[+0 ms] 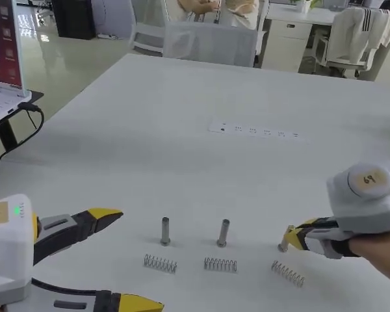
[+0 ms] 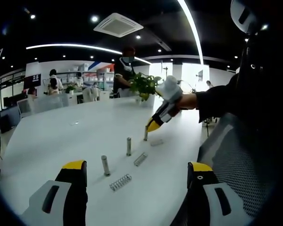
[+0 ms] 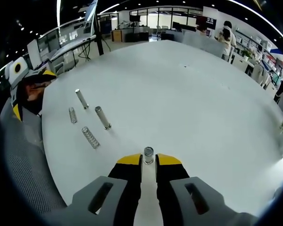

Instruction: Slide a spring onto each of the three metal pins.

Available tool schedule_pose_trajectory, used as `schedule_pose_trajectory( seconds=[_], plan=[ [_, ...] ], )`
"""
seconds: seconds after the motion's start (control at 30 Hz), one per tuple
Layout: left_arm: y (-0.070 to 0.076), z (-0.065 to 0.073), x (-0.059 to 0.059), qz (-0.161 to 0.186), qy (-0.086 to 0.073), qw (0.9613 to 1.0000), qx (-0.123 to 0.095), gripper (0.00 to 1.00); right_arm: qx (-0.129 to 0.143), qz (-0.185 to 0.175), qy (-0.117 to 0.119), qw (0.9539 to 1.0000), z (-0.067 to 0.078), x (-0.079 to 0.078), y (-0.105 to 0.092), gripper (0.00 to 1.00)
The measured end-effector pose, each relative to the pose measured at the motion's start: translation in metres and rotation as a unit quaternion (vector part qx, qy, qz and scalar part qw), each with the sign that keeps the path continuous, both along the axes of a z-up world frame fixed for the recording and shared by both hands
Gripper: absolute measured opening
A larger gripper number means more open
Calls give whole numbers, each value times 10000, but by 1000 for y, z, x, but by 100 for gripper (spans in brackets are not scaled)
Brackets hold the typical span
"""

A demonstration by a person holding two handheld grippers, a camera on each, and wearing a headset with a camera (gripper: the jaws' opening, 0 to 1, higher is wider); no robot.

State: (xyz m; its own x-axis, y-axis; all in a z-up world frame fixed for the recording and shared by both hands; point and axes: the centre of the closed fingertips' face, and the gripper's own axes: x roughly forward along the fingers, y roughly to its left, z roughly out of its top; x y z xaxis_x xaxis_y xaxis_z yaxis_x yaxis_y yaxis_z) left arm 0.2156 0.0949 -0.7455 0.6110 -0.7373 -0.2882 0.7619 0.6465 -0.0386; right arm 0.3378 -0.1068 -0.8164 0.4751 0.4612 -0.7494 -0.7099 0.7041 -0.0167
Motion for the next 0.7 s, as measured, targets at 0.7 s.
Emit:
schedule_pose_trajectory(
  seconds=[0.7],
  plan=[
    [-2, -1, -2, -63, 39, 10000, -3, 84, -111, 630, 278, 9976, -16, -40, -1, 12]
  ],
)
